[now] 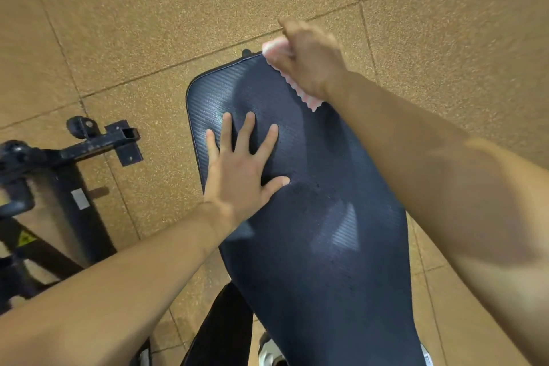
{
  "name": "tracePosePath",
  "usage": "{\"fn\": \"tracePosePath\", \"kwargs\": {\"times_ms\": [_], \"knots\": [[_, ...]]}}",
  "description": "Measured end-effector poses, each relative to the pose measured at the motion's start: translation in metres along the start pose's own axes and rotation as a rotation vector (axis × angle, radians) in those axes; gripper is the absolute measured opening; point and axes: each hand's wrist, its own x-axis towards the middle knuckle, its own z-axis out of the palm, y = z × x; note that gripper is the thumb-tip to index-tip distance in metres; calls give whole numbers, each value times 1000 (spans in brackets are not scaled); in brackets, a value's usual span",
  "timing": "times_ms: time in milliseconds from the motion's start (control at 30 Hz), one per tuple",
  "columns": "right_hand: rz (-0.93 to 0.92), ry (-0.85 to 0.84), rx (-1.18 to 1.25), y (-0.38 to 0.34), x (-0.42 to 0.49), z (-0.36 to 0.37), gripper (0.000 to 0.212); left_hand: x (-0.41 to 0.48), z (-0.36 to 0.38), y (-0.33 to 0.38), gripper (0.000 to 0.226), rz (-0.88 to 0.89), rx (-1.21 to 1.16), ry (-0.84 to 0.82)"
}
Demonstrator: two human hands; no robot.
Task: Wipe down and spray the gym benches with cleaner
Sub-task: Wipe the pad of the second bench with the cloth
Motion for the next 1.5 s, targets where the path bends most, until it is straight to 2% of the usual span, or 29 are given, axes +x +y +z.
{"fn": "tracePosePath", "kwargs": {"times_ms": [133, 233, 300, 400, 500, 633, 733, 833, 1033, 1133, 1267, 1333, 1500], "knots": [[-105, -98, 139, -14, 4, 9, 89, 0, -1, -2, 94, -18, -16, -28], [-105, 27, 290, -9, -15, 2, 96, -3, -4, -2, 91, -35, -87, 7], [-73, 171, 305, 3, -36, -1, 88, -1, -10, -7, 76, -87, -257, 158], [2, 366, 119, 28, -74, 8, 72, 24, -24, -17, 48, -146, -385, 413], [156, 355, 96, 42, -117, 29, 73, 68, -47, -21, 42, -23, -377, 505], [211, 297, 126, 49, -146, 52, 79, 135, -71, -8, 56, 162, -245, 304], [218, 304, 168, 53, -141, 50, 80, 171, -74, -5, 71, 258, -303, 130], [226, 268, 214, 59, -138, 47, 81, 181, -68, -13, 77, 296, -273, 81], [237, 208, 213, 58, -140, 47, 83, 145, -46, -42, 80, 141, -192, 76], [250, 201, 206, 60, -138, 40, 84, 125, -40, -58, 80, 85, -160, 136], [254, 196, 181, 61, -138, 38, 84, 101, -28, -65, 81, -84, -177, 134], [252, 192, 181, 60, -139, 39, 84, 85, -19, -68, 82, -204, -293, 128], [242, 181, 156, 58, -140, 40, 83, 28, -4, -52, 87, -444, -768, 129]]}}
